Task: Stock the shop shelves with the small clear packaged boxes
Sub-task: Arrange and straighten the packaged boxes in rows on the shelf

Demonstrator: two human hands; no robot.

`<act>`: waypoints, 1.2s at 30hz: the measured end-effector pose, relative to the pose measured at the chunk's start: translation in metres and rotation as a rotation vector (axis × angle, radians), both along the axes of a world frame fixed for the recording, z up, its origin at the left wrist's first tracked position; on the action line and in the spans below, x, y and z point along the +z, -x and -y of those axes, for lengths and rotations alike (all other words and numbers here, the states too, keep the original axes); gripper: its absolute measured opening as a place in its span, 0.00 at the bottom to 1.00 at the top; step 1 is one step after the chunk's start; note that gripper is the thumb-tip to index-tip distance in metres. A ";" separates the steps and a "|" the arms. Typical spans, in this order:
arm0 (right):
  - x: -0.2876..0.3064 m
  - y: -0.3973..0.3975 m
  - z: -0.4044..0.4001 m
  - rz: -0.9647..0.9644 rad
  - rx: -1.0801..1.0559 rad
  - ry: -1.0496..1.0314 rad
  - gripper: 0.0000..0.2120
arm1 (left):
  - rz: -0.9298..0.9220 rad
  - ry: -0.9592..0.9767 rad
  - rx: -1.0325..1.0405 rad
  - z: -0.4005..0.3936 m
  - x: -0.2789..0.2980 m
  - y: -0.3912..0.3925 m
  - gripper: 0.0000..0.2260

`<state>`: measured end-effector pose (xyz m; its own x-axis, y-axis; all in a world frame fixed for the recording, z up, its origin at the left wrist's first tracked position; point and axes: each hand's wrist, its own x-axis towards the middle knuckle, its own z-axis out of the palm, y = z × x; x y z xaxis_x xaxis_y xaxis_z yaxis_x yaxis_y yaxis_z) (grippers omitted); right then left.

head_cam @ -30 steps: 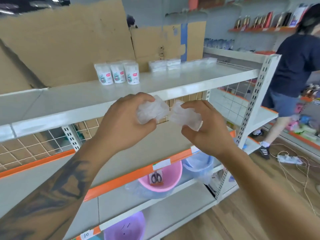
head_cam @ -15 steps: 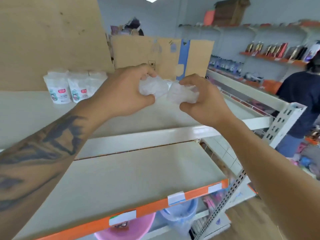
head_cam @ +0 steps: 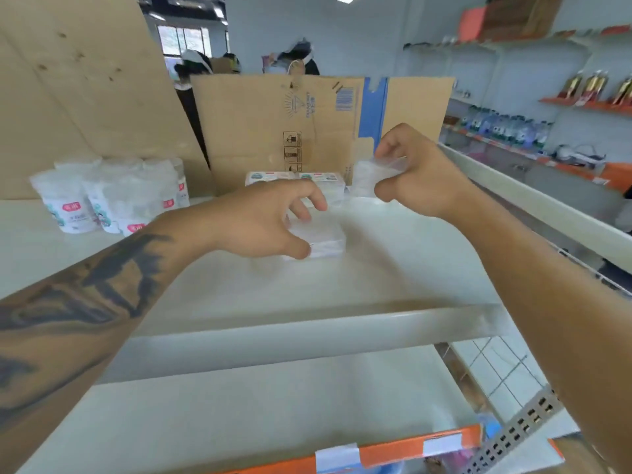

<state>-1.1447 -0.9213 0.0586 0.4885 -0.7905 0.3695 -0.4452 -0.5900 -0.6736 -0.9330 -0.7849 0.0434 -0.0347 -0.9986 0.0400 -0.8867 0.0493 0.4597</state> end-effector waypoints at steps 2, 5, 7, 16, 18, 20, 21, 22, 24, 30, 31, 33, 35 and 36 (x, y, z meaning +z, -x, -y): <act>0.007 -0.003 0.016 -0.053 0.060 -0.031 0.20 | 0.048 -0.089 -0.012 0.005 0.002 0.004 0.25; 0.018 -0.008 0.039 -0.145 0.167 -0.128 0.21 | 0.054 -0.083 0.054 0.018 0.007 0.006 0.22; 0.028 -0.010 0.056 -0.148 0.204 -0.181 0.22 | 0.014 0.097 0.142 0.034 0.014 0.007 0.20; 0.014 -0.015 0.086 0.092 0.476 -0.583 0.12 | -0.203 0.458 0.124 0.086 0.007 0.013 0.10; 0.009 -0.009 0.089 0.139 0.498 -0.602 0.16 | -0.281 0.486 0.126 0.086 0.003 0.015 0.06; 0.006 -0.008 0.087 0.199 0.511 -0.616 0.20 | -0.368 0.501 0.141 0.082 0.001 0.016 0.05; 0.005 -0.009 0.085 0.238 0.518 -0.619 0.21 | -0.427 0.500 0.145 0.081 0.000 0.016 0.05; 0.005 -0.011 0.083 0.278 0.526 -0.621 0.20 | -0.490 0.492 0.156 0.081 0.000 0.016 0.06; 0.004 -0.014 0.081 0.342 0.549 -0.626 0.17 | -0.577 0.471 0.210 0.081 -0.001 0.014 0.08; 0.002 -0.028 0.069 0.534 0.427 -0.647 0.18 | -0.736 0.519 0.363 0.081 -0.005 0.017 0.06; 0.003 -0.030 0.066 0.565 0.381 -0.650 0.21 | -0.740 0.557 0.384 0.081 -0.006 0.019 0.06; 0.005 -0.032 0.060 0.574 0.326 -0.646 0.29 | -0.719 0.633 0.409 0.082 -0.008 0.025 0.08; 0.005 -0.033 0.055 0.518 0.318 -0.616 0.27 | -0.679 0.671 0.414 0.082 -0.009 0.031 0.09; 0.004 -0.035 0.053 0.485 0.309 -0.590 0.23 | -0.659 0.678 0.413 0.081 -0.010 0.034 0.10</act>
<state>-1.1096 -0.9739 0.0622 0.6088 -0.7768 0.1612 0.0997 -0.1267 -0.9869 -0.9670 -0.8663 0.0331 0.5385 -0.6880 0.4865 -0.4757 0.2283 0.8494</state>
